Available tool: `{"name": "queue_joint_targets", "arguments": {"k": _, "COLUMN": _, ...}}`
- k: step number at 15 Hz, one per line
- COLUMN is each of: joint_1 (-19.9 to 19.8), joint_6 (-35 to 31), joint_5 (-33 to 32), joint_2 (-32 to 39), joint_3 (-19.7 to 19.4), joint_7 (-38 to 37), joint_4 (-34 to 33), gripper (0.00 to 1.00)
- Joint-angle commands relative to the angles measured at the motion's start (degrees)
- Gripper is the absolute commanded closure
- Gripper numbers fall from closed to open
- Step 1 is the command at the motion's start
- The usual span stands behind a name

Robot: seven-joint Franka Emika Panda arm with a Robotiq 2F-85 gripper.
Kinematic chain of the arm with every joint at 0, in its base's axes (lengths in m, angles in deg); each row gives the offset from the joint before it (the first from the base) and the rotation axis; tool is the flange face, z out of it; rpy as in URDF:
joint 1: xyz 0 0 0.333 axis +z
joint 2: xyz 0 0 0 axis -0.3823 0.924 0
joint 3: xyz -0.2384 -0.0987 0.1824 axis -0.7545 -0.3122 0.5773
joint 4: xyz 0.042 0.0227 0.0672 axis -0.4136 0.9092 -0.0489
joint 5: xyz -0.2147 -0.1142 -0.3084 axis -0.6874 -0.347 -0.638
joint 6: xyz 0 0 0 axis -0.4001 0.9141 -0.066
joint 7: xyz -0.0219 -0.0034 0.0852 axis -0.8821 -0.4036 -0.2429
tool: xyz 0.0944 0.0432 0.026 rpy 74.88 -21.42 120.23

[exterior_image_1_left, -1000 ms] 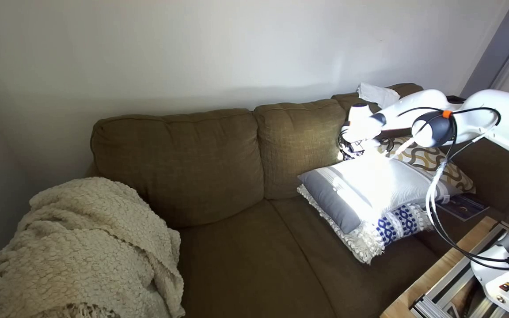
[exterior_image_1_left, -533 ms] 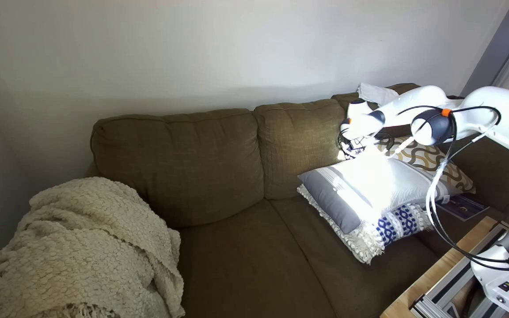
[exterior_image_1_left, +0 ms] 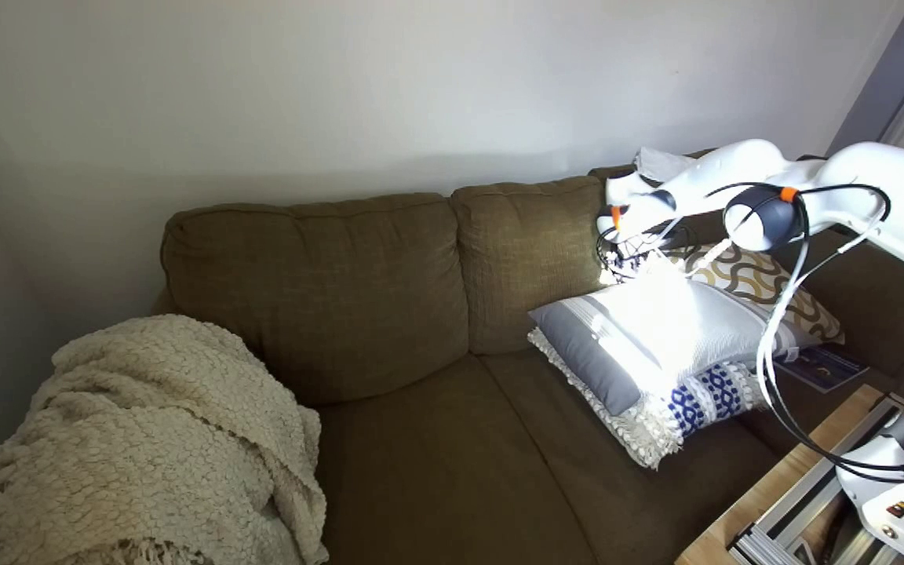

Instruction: Remove the remote controller from under the striped pillow and put it on top of the pillow

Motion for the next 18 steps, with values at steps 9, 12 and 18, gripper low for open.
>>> {"name": "queue_joint_targets", "arguments": {"k": 9, "joint_1": 13.07, "joint_6": -4.96, "joint_5": -6.12, "joint_2": -10.06, "joint_3": -13.4, "joint_7": -15.19, "joint_4": 18.31, "gripper": 0.74}}
{"name": "queue_joint_targets", "arguments": {"k": 12, "joint_1": 16.48, "joint_6": -10.26, "joint_5": -6.46, "joint_2": -13.52, "joint_3": -15.62, "joint_7": -17.25, "joint_4": 25.55, "gripper": 0.74}}
{"name": "queue_joint_targets", "arguments": {"k": 18, "joint_1": 20.97, "joint_6": -26.79, "joint_5": -7.97, "joint_2": -21.47, "joint_3": -16.02, "joint_7": -20.41, "joint_4": 41.0, "gripper": 0.74}}
